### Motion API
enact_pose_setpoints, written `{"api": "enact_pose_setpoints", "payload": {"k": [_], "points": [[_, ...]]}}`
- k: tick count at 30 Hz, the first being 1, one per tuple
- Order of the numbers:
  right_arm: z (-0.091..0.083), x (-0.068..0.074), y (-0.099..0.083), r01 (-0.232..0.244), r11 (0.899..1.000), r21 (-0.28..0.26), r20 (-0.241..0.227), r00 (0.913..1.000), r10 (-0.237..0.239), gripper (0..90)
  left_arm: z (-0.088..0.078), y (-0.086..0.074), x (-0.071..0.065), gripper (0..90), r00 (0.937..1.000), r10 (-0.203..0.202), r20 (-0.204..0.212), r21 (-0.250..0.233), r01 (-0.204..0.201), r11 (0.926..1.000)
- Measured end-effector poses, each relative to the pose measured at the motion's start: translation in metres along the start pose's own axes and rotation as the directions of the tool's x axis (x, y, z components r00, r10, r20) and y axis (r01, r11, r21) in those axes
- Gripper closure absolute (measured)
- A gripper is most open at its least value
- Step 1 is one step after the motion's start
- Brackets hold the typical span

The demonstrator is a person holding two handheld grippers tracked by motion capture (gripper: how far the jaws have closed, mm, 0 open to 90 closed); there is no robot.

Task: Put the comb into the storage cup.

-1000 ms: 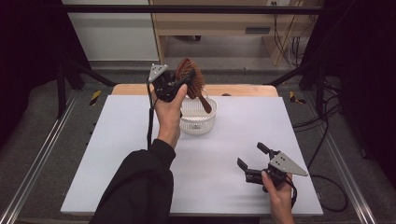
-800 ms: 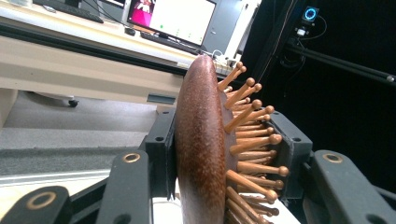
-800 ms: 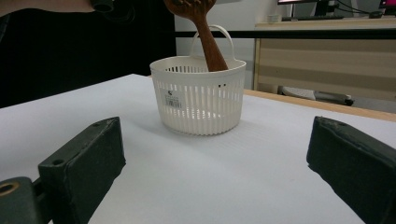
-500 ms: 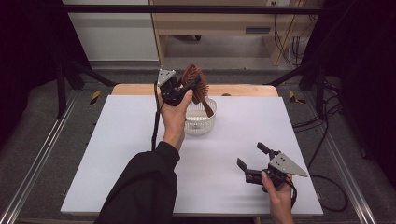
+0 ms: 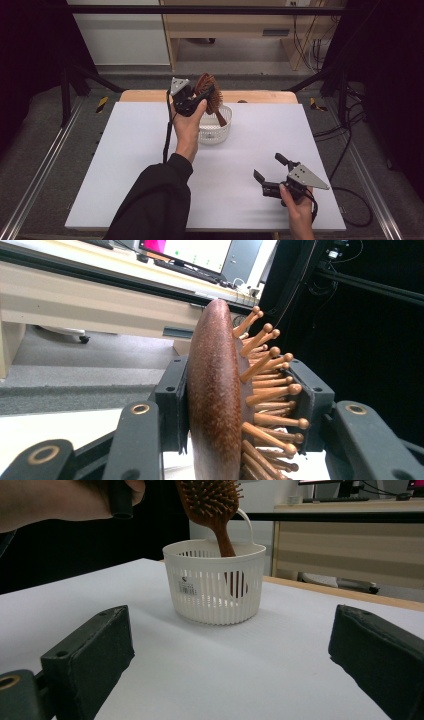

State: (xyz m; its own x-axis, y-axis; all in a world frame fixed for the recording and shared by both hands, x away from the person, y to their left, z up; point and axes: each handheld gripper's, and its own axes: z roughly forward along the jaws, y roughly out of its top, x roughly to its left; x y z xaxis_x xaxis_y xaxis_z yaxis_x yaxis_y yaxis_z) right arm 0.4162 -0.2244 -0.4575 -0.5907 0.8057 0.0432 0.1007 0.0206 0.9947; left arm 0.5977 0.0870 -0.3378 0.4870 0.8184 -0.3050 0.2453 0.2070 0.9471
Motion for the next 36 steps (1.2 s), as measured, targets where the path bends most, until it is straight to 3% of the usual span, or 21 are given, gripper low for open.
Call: {"api": "enact_pose_setpoints", "payload": {"k": [36], "points": [[0.000, 0.000, 0.000, -0.001, 1.000, 0.001, 0.001, 1.0000, 0.001, 4.3, 0.007, -0.013, -0.001, 50.7, 1.0000, 0.004, 0.002, 0.022, -0.004, 0.9997]]}}
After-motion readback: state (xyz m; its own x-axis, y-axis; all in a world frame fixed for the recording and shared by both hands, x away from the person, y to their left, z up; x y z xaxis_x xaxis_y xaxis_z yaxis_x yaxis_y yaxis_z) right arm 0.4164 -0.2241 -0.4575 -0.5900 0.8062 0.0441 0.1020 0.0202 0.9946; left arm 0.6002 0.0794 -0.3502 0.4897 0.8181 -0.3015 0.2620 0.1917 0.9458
